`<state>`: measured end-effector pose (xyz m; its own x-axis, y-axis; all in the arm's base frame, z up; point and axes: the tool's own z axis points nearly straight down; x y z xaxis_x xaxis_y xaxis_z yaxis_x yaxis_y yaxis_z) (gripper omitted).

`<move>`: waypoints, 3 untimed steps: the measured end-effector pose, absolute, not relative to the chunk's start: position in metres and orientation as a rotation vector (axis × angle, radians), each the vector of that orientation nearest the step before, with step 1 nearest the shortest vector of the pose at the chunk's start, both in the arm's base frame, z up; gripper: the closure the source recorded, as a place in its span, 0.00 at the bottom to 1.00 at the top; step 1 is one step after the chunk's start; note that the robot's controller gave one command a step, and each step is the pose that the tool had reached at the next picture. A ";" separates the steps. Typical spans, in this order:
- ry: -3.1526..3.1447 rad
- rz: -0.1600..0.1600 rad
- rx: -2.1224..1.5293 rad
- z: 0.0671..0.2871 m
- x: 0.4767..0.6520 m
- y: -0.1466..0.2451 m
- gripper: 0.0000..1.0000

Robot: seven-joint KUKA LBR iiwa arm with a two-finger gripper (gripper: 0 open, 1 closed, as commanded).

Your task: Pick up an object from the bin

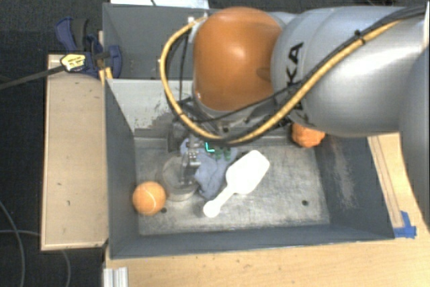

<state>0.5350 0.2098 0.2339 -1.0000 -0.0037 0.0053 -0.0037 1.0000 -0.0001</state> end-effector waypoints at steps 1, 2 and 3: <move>-3.144 -0.003 -0.003 0.238 0.537 0.209 0.00; -3.151 -0.007 -0.008 0.188 0.557 0.183 0.00; -3.148 -0.002 0.028 0.128 0.565 0.174 0.00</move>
Offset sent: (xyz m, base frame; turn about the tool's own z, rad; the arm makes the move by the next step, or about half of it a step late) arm 0.0394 -0.0561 -0.1031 0.0181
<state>0.5649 0.1737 0.1275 -0.9998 -0.0177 -0.0068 -0.0177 0.9998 0.0013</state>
